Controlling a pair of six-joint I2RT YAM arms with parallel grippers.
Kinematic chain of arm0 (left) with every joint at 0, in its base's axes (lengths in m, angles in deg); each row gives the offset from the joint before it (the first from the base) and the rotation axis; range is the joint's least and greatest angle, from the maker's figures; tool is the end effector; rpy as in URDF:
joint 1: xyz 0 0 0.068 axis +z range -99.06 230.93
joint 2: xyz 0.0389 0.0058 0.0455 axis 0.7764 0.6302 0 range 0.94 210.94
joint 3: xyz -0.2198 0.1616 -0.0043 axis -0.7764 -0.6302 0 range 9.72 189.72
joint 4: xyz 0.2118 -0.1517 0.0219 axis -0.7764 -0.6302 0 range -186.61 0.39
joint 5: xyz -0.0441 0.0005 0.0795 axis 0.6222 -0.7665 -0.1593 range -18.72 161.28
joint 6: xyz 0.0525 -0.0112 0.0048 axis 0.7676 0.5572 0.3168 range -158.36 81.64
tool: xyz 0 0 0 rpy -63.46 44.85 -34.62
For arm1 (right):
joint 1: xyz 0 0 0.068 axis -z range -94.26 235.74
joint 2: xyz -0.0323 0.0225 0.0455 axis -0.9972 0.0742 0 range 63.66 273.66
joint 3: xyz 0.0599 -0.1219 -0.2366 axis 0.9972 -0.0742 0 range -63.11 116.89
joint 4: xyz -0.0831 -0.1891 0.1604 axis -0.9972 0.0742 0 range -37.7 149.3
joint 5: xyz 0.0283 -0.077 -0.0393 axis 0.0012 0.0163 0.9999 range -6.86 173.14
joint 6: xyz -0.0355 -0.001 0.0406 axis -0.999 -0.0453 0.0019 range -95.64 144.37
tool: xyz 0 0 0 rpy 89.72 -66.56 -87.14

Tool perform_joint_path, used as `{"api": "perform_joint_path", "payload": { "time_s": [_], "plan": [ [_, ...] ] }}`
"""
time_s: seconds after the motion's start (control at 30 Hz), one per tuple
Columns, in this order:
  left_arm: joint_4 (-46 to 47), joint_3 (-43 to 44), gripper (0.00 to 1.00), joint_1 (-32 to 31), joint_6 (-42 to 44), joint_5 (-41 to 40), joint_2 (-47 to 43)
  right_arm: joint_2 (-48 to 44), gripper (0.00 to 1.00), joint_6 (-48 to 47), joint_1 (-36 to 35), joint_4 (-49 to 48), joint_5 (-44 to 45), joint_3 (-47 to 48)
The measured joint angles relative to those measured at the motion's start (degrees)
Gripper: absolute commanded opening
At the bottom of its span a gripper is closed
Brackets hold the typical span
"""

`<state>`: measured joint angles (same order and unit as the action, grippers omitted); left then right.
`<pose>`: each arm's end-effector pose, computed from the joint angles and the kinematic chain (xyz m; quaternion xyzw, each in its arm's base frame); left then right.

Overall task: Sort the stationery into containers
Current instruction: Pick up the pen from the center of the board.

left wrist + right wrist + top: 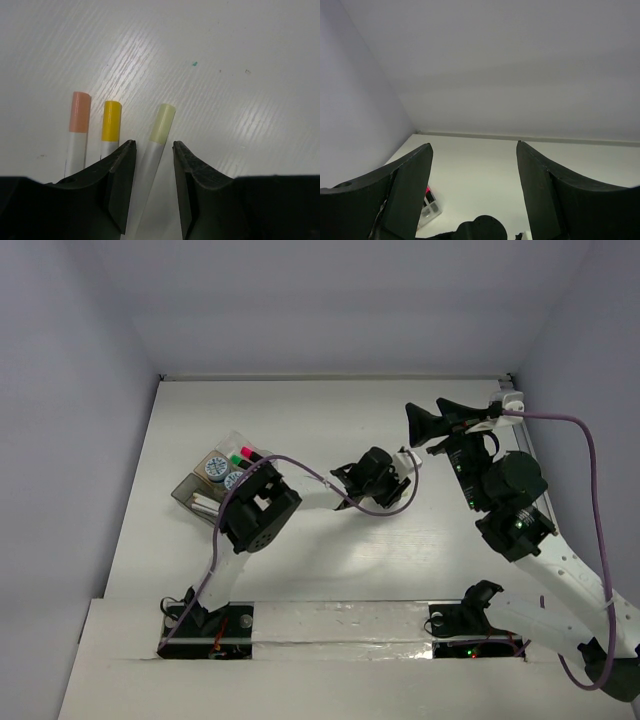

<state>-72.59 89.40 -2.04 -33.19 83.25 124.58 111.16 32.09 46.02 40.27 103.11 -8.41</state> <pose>0.2839 -0.3887 0.1571 0.4596 0.7144 -0.2919 0.4395 0.1453 0.1049 0.4337 -0.0214 0.5872 0.2311 0.7754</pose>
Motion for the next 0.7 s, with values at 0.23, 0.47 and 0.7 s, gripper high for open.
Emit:
{"api": "perform_joint_path", "payload": {
  "time_s": [0.23, 0.47, 0.7],
  "plan": [
    [1.6, -4.5, 0.33, 0.7, 0.8, -1.2, -2.3, 0.3, 0.73, 0.0, 0.0, 0.0, 0.0, 0.0],
    [1.5, -7.6, 0.05, 0.9, 1.7, -2.6, -4.4, 0.3, 0.73, 0.0, 0.0, 0.0, 0.0, 0.0],
    [1.6, -8.5, 0.0, 0.5, 1.5, -1.9, -5.3, 0.1, 0.73, 0.0, 0.0, 0.0, 0.0, 0.0]
  ]
}}
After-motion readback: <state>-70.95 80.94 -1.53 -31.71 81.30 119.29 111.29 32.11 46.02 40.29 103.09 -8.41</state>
